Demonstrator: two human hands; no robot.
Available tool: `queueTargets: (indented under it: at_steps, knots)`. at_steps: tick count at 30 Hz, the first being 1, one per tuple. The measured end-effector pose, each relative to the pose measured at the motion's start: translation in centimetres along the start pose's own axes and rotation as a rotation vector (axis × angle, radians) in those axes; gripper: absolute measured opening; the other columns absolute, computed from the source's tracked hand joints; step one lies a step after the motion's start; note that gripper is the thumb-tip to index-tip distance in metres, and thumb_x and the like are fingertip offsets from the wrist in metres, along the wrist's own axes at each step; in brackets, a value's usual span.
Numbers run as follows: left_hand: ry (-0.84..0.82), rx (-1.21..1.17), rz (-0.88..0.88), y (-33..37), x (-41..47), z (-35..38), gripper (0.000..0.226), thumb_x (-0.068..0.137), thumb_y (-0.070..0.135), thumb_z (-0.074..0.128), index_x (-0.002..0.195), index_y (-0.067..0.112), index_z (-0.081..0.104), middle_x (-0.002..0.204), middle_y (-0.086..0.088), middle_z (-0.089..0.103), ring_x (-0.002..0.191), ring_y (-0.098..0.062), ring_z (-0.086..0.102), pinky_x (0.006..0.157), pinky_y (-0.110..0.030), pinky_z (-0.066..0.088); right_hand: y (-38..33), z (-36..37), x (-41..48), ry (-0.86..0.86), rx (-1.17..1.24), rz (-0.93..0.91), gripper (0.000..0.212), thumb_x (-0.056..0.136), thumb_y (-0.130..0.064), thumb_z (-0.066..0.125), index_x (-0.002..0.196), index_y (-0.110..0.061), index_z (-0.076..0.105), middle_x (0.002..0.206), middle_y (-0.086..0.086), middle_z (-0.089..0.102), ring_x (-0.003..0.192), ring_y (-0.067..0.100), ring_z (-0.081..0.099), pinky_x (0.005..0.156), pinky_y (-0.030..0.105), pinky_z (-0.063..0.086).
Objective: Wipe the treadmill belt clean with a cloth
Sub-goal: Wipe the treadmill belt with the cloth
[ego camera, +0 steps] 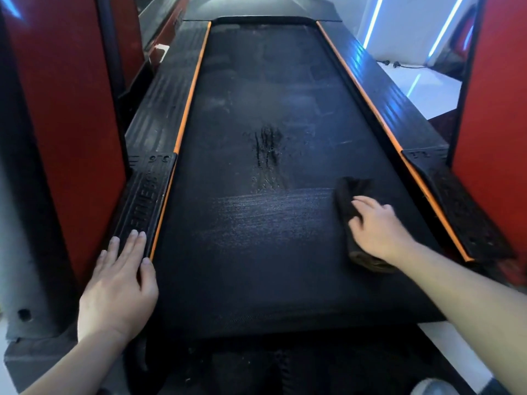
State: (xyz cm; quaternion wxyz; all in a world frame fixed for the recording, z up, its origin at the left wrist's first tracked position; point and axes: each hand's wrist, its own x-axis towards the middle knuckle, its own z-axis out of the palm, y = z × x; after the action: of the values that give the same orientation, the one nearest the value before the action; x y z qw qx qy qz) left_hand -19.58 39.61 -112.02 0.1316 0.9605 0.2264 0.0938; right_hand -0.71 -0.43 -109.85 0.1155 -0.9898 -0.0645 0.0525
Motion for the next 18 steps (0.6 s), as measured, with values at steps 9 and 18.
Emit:
queueTargets:
  at_steps: [9,18]
  knots:
    - [0.001,-0.003,-0.009,0.4,-0.1,-0.2,0.052,0.102,0.024,0.038,0.153,0.022,0.032,0.16,0.015,0.022,0.151,-0.011,0.01,0.122,-0.03,0.005,7.7,-2.9,0.2,-0.071,-0.144,0.162,0.053,0.101,-0.027,0.036,0.153,-0.015,0.034,0.163,-0.008,0.023,0.13,0.045,0.032,0.112,0.045,0.03]
    - [0.002,0.183,0.063,0.4,0.1,0.7,0.062,0.096,0.033,0.024,0.147,0.001,0.038,0.155,-0.014,0.036,0.145,-0.037,0.026,0.119,-0.051,0.022,6.5,-1.5,-0.3,-0.003,-0.123,0.178,0.061,0.101,-0.048,0.038,0.152,-0.016,0.03,0.161,0.0,0.024,0.124,0.048,0.038,0.108,0.047,0.031]
